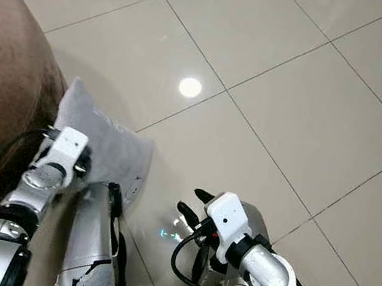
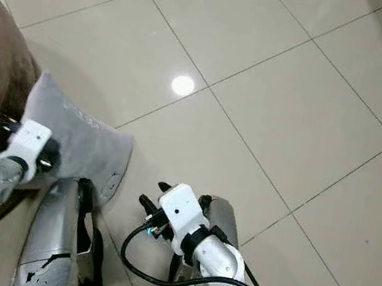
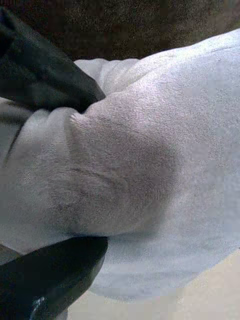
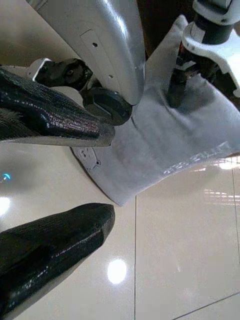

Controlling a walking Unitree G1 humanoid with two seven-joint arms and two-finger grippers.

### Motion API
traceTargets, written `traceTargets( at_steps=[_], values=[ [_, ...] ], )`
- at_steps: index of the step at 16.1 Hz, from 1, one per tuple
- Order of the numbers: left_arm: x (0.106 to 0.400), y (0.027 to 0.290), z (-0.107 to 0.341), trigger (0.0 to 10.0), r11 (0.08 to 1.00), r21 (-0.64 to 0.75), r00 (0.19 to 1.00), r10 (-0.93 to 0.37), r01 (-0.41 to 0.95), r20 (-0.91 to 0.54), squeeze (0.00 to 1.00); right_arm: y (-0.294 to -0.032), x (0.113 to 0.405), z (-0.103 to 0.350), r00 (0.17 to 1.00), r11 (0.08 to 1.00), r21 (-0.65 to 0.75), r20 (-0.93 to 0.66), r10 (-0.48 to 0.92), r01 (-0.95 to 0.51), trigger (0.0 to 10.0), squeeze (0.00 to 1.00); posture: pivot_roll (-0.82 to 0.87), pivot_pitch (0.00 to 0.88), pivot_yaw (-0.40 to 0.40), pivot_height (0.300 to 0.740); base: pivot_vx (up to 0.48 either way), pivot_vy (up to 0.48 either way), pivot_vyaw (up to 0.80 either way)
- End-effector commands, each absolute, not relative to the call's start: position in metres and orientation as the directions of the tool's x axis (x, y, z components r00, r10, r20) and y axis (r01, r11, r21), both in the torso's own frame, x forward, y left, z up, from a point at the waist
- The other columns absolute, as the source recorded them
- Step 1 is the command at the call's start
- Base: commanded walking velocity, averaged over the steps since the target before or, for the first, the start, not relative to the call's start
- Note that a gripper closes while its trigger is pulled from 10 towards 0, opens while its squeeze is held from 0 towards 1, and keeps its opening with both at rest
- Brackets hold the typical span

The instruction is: Move the pillow to the sofa from floor

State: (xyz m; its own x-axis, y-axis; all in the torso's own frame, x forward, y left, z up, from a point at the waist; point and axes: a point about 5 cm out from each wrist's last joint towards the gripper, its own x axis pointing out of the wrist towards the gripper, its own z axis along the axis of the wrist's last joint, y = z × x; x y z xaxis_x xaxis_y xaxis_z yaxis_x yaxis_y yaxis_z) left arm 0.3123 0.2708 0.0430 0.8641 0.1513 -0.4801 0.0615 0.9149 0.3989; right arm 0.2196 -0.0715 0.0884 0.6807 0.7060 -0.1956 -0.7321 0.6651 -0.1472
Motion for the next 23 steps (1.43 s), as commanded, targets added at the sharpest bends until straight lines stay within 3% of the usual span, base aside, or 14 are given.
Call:
traceTargets(
  at_steps=[1,17,20,23],
  values=[
    [0.303,0.269,0.03,0.0,0.92,0.379,0.832,0.134,0.098,-0.539,0.0,-0.071,0.212,0.085,0.648,0.639,-0.121,-0.221,0.729,-0.76,10.0,0.0,0.04,0.384,-0.039,0.532,0.0,0.0,0.0],
    [0.318,0.248,0.038,0.0,0.94,0.317,0.86,0.06,0.122,-0.507,0.0,-0.079,0.22,0.083,0.667,0.652,-0.144,-0.223,0.711,-0.744,10.0,0.0,0.02,0.309,-0.013,0.532,0.0,0.0,0.0],
    [0.324,0.235,0.043,0.0,0.958,0.241,0.88,-0.023,0.155,-0.474,0.0,-0.084,0.224,0.084,0.699,0.684,-0.152,-0.215,0.682,-0.714,10.0,0.0,0.0,0.264,0.006,0.532,0.0,0.0,0.0],
    [0.323,0.203,0.042,0.0,0.961,0.084,0.89,-0.209,0.264,-0.406,0.0,-0.1,0.218,0.085,0.76,0.754,-0.12,-0.2,0.618,-0.645,10.0,0.0,-0.01,0.194,0.006,0.532,0.0,0.0,0.0]
  ],
)
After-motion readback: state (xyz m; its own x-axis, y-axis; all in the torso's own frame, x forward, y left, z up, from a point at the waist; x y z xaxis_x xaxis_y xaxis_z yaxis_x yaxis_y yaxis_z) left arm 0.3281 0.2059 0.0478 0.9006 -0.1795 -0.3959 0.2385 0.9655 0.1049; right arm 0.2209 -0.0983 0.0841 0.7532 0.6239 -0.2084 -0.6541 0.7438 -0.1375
